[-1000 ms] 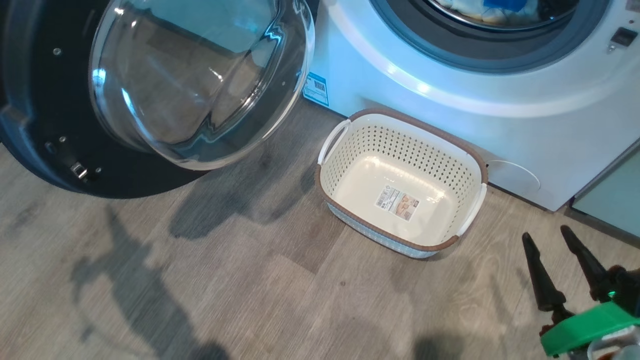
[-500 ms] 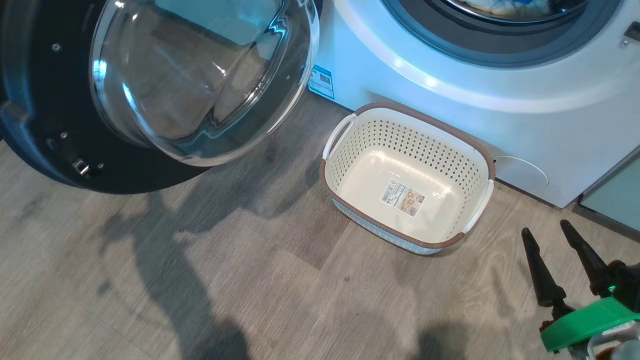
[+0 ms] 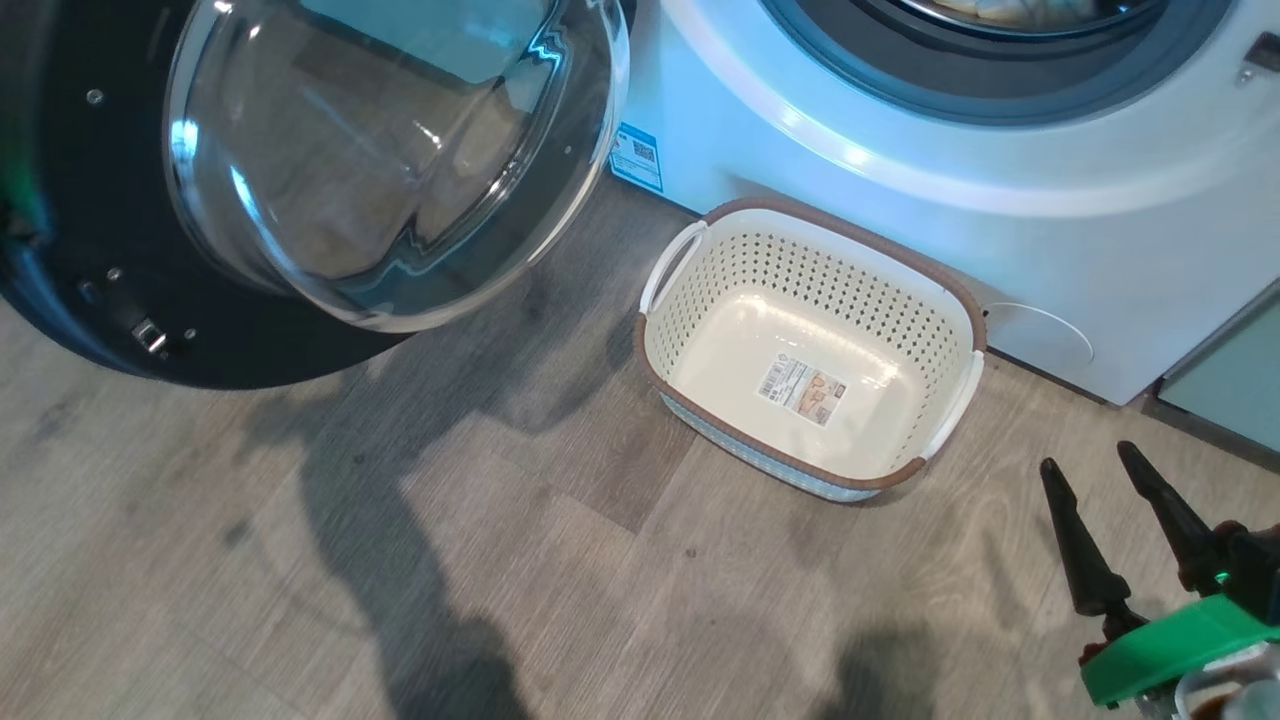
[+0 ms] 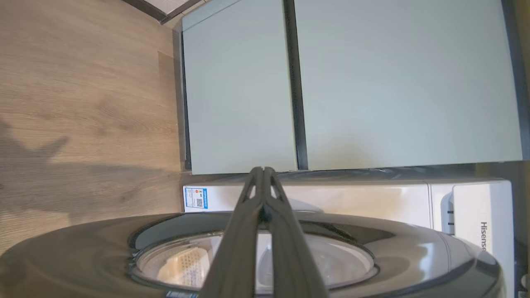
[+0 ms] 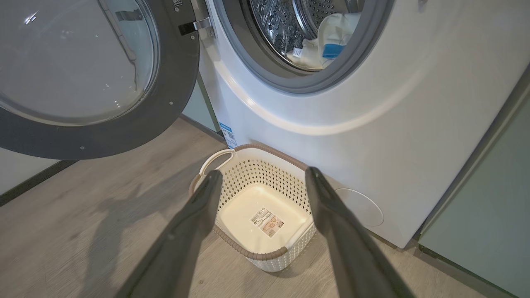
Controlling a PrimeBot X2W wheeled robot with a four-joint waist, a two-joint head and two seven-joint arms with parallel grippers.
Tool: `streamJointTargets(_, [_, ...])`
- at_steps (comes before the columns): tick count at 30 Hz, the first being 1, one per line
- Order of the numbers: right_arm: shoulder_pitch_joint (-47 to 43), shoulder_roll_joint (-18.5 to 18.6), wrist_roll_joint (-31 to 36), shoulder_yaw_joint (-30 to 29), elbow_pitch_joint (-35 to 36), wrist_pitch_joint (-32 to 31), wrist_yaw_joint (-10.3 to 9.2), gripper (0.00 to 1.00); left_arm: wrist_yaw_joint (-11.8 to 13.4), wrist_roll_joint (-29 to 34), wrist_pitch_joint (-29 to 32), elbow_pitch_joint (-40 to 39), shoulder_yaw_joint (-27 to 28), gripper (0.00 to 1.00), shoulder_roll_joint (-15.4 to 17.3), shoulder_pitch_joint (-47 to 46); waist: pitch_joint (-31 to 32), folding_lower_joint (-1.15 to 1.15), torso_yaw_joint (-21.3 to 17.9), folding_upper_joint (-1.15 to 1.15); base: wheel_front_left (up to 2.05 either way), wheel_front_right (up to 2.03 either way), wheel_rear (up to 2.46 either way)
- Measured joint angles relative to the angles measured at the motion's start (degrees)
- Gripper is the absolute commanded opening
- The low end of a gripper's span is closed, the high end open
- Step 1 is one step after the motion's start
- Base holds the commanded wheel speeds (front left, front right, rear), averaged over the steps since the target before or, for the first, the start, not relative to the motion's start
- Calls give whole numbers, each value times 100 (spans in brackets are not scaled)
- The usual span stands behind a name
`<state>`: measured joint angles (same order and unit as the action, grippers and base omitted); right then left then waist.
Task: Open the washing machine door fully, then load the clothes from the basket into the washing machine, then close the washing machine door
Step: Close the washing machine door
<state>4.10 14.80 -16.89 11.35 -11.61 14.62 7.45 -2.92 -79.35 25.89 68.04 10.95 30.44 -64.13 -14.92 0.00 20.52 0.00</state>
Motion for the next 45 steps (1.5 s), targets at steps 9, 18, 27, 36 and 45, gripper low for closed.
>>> streamJointTargets(9, [18,8,0,-14,-19,0,0,100,-119,19,367,146,-26,0,-27,-108,-1,0,-24,0,0,0,0])
streamJointTargets(18, [18,-77,0,-37,-59,0,0,100,-257,19,818,254,-183,0,-114,-103,209,0,7,0,0,0,0])
streamJointTargets(27, [-41,-202,-10,-81,-92,0,0,100,-355,-16,1200,303,-201,0,-224,-48,533,0,12,0,0,0,0])
streamJointTargets(36, [-279,-318,-10,-179,-113,0,0,100,-407,-41,1680,178,-360,0,-506,207,909,0,13,0,0,0,0])
streamJointTargets(45, [-468,-491,-10,-282,-121,0,0,100,-407,-191,2296,-221,-448,0,-895,518,1277,0,-2,0,0,0,0])
